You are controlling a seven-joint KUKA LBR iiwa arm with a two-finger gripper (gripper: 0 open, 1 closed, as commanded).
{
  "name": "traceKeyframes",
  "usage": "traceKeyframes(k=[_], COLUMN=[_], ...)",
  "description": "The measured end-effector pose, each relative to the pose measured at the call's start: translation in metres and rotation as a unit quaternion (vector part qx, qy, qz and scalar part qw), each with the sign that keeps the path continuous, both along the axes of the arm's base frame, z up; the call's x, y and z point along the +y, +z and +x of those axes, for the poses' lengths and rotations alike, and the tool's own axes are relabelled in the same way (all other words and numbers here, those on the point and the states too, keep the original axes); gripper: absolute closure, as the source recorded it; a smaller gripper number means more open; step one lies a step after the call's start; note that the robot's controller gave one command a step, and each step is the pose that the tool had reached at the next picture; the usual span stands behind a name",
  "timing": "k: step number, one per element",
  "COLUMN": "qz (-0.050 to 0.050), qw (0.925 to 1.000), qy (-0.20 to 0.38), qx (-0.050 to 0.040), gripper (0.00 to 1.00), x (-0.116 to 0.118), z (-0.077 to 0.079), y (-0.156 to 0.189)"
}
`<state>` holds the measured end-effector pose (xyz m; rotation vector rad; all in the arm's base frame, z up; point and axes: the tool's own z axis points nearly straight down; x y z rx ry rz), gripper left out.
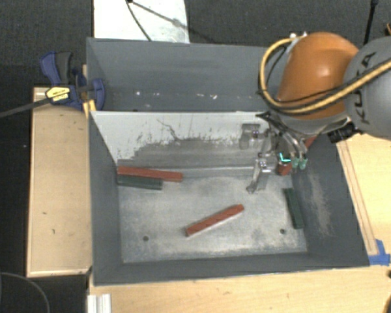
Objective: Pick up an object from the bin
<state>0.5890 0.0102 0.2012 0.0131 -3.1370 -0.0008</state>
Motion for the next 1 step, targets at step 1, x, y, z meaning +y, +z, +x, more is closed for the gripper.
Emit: traceKeyframes(k=[1], qz=[0.001], qw=[0.9856], qy=[0.169], qx=[0.0004], gripper=[0.0], x=[0.047], z=[-0.0637], y=[-0.1338])
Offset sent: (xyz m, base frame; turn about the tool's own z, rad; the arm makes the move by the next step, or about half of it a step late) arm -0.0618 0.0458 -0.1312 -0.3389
